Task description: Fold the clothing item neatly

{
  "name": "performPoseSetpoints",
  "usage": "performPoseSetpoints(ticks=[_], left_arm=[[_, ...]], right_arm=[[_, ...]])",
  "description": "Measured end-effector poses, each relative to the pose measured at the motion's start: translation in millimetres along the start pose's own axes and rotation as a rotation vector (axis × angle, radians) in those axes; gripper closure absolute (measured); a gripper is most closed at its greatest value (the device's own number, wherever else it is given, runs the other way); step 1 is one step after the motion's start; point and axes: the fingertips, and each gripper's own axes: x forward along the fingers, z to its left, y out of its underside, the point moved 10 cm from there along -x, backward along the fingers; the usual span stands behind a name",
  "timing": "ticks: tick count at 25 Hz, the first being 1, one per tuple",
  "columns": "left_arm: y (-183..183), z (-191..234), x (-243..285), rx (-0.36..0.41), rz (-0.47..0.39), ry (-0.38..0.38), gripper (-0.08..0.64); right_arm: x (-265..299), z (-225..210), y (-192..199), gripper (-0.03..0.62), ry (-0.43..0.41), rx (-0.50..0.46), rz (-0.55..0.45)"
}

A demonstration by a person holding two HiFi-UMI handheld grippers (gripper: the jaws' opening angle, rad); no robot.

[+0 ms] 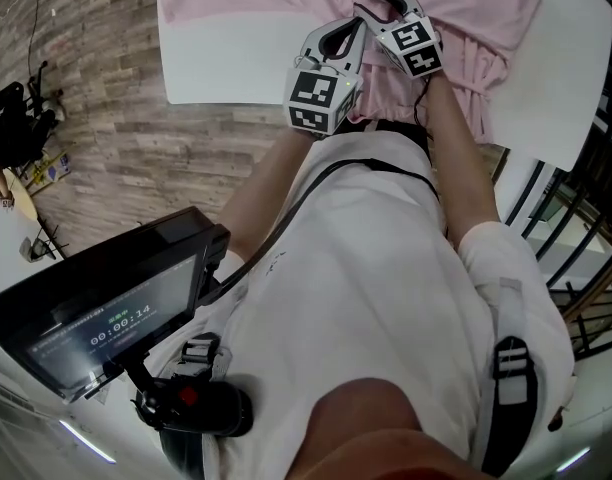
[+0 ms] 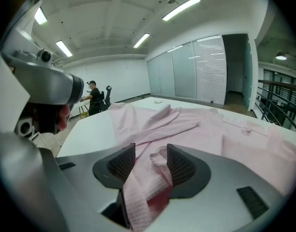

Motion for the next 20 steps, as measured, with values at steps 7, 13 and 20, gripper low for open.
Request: performPoseSetpoints(ticks=[7, 13, 20], left_arm=[[-3, -5, 1, -0.011, -0.015, 0.005, 0.561], [-3, -4, -1, -0.019, -0.018, -0.004, 0.561], [0, -1, -5, -0.023, -0.015, -0.025, 0.561]], right_arm=[[-50, -48, 4, 0.407, 0.143, 0.055, 0.054], [-49, -78, 20, 0.407, 0.197, 0.138, 0.156], [-6, -75, -14, 0.407, 0.121, 0.050, 0.114]])
